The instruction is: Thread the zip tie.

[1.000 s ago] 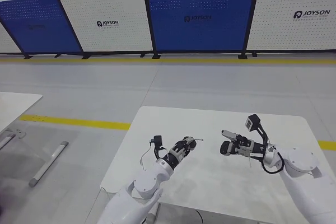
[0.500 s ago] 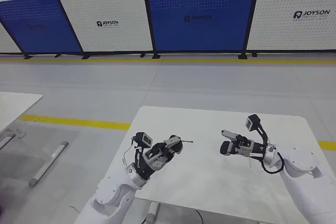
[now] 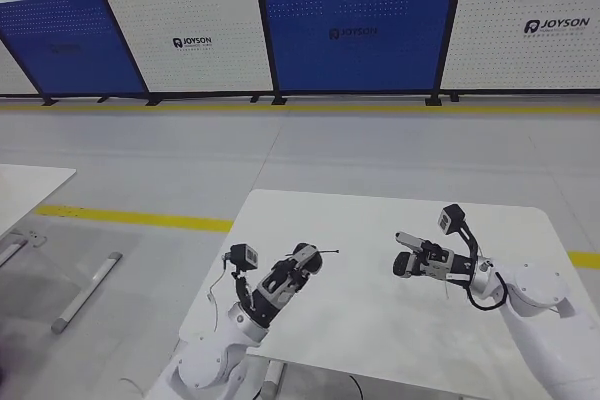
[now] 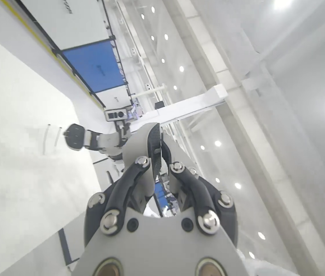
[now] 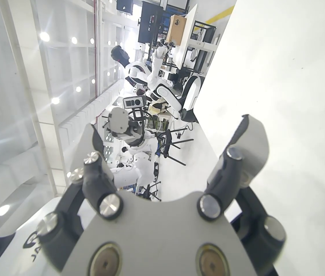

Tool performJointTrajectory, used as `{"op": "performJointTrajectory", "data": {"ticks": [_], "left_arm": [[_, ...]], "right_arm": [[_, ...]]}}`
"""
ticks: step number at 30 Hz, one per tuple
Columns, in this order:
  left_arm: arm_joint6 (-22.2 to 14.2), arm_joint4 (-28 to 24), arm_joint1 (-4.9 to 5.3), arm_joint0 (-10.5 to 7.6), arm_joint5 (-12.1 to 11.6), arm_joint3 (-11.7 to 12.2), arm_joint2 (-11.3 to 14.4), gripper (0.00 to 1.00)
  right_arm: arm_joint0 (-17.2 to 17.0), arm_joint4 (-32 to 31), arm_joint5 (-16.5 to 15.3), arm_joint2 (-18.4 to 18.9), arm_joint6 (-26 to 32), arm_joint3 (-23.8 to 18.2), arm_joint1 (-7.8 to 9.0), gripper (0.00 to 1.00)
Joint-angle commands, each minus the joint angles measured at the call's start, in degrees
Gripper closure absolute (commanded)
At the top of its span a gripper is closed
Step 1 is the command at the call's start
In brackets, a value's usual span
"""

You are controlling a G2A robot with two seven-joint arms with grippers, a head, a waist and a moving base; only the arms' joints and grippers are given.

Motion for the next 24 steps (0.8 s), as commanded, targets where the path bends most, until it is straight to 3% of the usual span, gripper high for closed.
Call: {"op": "performJointTrajectory", "data": {"ticks": [1,5,7,10,17,24], "left_arm": [[2.73,3.65,-0.31,-2.63,1.74,2.93,2.78,1.0],[9.12,9.28,-1.19,-8.03,3.48,9.55,7.62,1.0],[8.93,9.06,-1.71,-10.99,4.77,13.98,10.53,1.0],[8.99,9.15,-2.2,-13.93,5.06,18.45,12.77,1.0],[11.26,12.71,-2.67,-15.58,3.09,23.44,15.21,1.0],[11.14,12.09,-2.72,-15.64,3.01,23.54,15.3,1.0]], "right_arm": [[0.0,0.0,0.0,0.0,0.0,0.0,0.0,0.0],[0.0,0.0,0.0,0.0,0.0,0.0,0.0,0.0],[0.0,0.0,0.0,0.0,0.0,0.0,0.0,0.0],[0.0,0.0,0.0,0.0,0.0,0.0,0.0,0.0],[0.0,0.0,0.0,0.0,0.0,0.0,0.0,0.0],[0.0,0.0,0.0,0.0,0.0,0.0,0.0,0.0]]}}
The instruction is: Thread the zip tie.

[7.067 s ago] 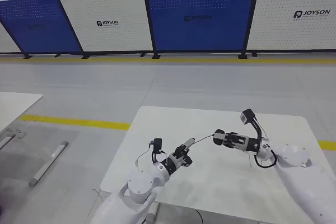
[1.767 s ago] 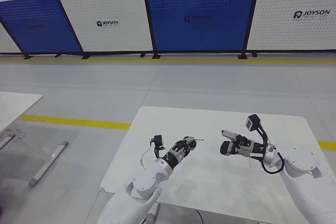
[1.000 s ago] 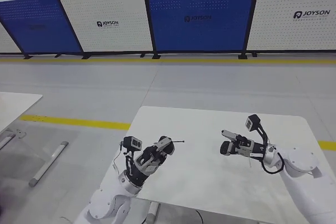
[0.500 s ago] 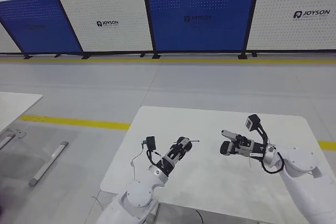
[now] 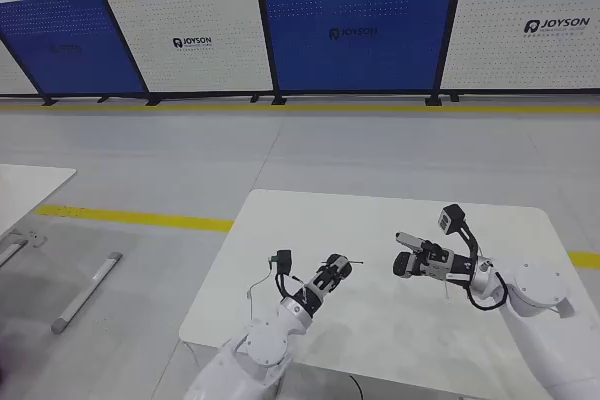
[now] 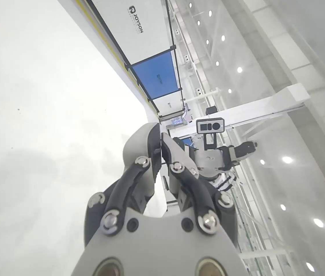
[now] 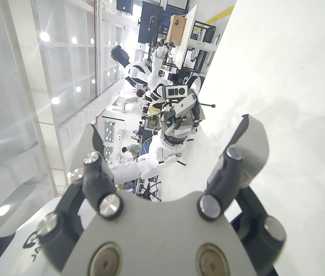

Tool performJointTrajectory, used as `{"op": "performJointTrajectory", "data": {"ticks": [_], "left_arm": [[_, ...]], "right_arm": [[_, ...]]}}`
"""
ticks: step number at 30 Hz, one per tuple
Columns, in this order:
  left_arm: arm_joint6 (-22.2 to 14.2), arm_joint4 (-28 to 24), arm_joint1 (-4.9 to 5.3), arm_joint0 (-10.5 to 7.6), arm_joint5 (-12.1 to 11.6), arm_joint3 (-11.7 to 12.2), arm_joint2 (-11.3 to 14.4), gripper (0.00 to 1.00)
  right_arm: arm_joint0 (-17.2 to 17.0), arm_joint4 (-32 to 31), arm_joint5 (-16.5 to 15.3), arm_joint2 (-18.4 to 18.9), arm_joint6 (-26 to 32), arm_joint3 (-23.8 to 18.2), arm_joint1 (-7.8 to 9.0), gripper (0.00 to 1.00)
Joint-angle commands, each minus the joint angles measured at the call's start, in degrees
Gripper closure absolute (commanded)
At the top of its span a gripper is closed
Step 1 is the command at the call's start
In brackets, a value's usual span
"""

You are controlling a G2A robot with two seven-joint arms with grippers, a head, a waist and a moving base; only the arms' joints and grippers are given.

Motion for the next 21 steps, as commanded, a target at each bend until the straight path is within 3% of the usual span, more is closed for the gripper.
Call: {"op": "performJointTrajectory", "data": {"ticks": [1,4,8,13,16,18,21], "left_arm": [[0.0,0.01,0.0,0.0,0.01,0.0,0.0,1.0],[0.0,0.01,0.0,0.0,0.01,0.0,0.0,1.0],[0.0,0.01,0.0,0.0,0.01,0.0,0.0,1.0],[0.0,0.01,0.0,0.0,0.01,0.0,0.0,1.0],[0.0,0.01,0.0,0.0,0.01,0.0,0.0,1.0],[0.0,0.01,0.0,0.0,0.01,0.0,0.0,1.0],[0.0,0.01,0.0,0.0,0.01,0.0,0.0,1.0]], "right_arm": [[0.0,0.0,0.0,0.0,0.0,0.0,0.0,0.0],[-0.24,-5.75,1.46,-0.4,-2.39,-2.66,0.27,0.0],[-0.48,-11.23,6.42,1.45,-1.07,-5.94,1.31,0.0],[-1.24,-15.63,14.95,8.46,-2.64,-8.55,3.22,0.0],[-0.82,-19.17,22.1,11.56,-1.8,-9.22,4.29,0.0],[-0.47,-22.25,23.67,12.17,0.3,-9.22,4.87,0.0],[1.0,-31.86,23.67,10.72,4.15,-6.41,5.78,0.0]]}}
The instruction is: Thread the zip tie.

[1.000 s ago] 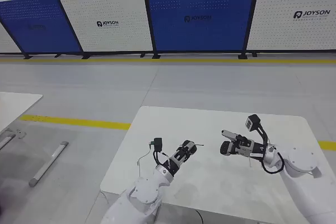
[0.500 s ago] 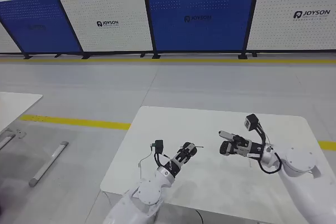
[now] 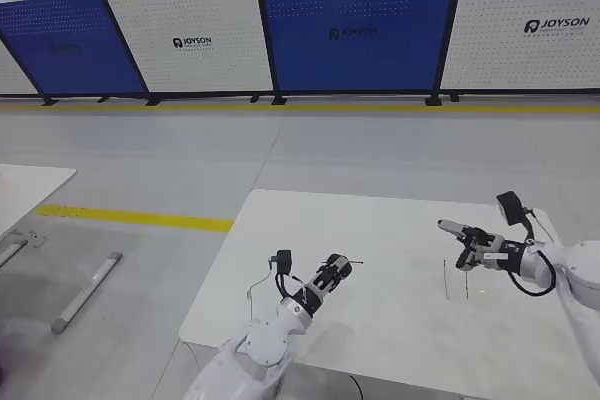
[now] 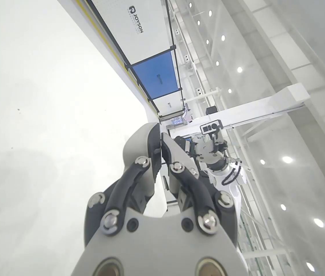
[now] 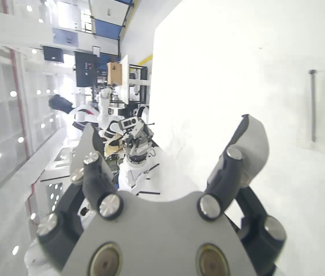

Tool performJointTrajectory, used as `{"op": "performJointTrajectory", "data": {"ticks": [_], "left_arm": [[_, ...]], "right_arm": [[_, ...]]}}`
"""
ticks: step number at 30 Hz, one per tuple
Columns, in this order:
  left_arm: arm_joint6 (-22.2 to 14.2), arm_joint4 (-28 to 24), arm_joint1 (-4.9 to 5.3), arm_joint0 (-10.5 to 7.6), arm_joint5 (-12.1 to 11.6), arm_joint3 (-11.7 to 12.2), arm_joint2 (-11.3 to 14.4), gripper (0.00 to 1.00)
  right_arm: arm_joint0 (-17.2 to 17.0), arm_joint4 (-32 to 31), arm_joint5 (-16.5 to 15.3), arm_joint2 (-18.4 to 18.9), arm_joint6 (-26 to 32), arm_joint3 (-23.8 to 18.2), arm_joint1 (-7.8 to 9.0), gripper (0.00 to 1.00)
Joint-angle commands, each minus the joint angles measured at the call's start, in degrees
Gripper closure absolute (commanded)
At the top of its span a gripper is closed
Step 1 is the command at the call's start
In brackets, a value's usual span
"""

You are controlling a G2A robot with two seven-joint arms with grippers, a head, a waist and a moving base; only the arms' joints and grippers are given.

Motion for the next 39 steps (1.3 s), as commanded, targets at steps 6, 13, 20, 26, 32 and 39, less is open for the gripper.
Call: {"op": "performJointTrajectory", "data": {"ticks": [6,13,20,26,32,39], "left_arm": [[0.0,0.0,0.0,0.0,0.0,0.0,0.0,1.0],[0.0,0.0,0.0,0.0,0.0,0.0,0.0,1.0],[0.0,0.0,0.0,0.0,0.0,0.0,0.0,1.0],[0.0,0.0,0.0,0.0,0.0,0.0,0.0,1.0],[0.0,0.0,0.0,0.0,0.0,0.0,0.0,1.0],[0.0,0.0,0.0,0.0,0.0,0.0,0.0,1.0]], "right_arm": [[1.78,-8.26,-0.14,-2.11,2.3,1.27,0.31,0.0],[1.78,-8.26,-0.14,-2.11,2.3,1.27,0.31,0.0],[1.32,-13.28,-1.45,-2.95,0.15,-1.65,0.6,0.0],[4.09,-23.23,-5.03,-2.26,8.36,-4.96,2.1,0.0],[8.88,-33.39,-9.26,-8.33,16.01,-3.9,2.08,0.0],[12.94,-35.69,-5.47,-13.99,15.51,1.93,0.43,0.0]]}}
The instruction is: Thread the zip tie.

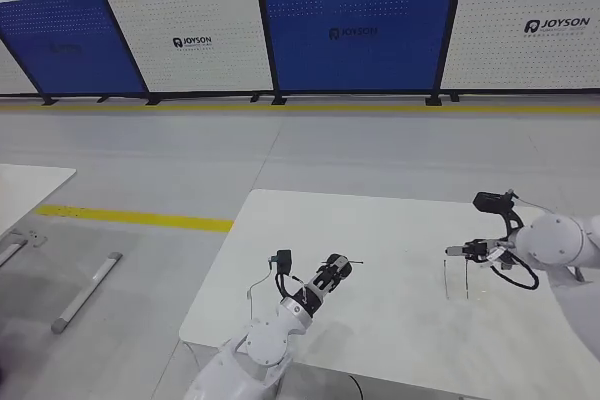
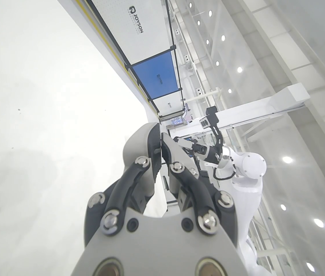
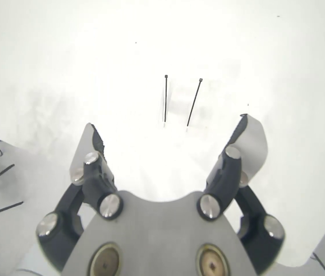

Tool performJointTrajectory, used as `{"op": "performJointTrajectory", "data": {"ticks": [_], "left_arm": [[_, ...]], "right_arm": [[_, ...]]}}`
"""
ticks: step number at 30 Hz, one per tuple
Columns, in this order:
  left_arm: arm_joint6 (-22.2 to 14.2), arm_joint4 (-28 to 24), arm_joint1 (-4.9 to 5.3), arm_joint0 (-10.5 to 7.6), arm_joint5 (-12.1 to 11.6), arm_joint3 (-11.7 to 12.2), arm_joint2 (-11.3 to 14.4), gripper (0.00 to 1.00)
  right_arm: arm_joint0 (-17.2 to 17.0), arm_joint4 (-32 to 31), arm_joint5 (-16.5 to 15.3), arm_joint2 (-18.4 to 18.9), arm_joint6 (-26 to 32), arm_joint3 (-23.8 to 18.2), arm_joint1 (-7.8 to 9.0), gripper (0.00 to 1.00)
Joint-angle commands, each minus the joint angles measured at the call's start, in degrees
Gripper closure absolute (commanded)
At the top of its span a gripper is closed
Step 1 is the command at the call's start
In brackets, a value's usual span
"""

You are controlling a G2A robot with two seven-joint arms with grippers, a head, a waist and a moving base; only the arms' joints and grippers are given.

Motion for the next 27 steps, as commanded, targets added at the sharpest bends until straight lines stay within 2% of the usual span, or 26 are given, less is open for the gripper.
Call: {"op": "performJointTrajectory", "data": {"ticks": [1,7,10,12,16,19,23,27], "left_arm": [[0.0,0.0,0.0,0.0,0.0,0.0,0.0,1.0],[0.0,0.0,0.0,0.0,0.0,0.0,0.0,1.0],[0.0,0.0,0.0,0.0,0.0,0.0,0.0,1.0],[0.0,0.0,0.0,0.0,0.0,0.0,0.0,1.0],[0.0,0.0,0.0,0.0,0.0,0.0,0.0,1.0],[0.0,0.0,0.0,0.0,0.0,0.0,0.0,1.0],[0.0,0.0,0.0,0.0,0.0,0.0,0.0,1.0],[0.0,0.0,0.0,0.0,0.0,0.0,0.0,1.0]], "right_arm": [[-0.11,0.05,-0.78,0.13,0.06,-0.3,0.04,0.0],[-0.28,0.39,-1.07,0.2,-0.36,-0.38,0.02,0.0],[-1.3,5.42,-6.58,2.47,-2.56,1.62,0.23,0.0],[-1.27,6.16,-8.36,2.38,-2.53,3.11,0.19,0.0],[0.51,9.16,-12.14,0.32,-0.97,8.04,-0.6,0.0],[3.29,11.78,-14.96,-2.04,0.05,13.53,-1.7,0.0],[8.75,13.4,-14.14,-6.3,2.33,22.26,-3.86,0.0],[8.75,13.4,-14.14,-6.3,2.33,22.26,-3.86,0.0]]}}
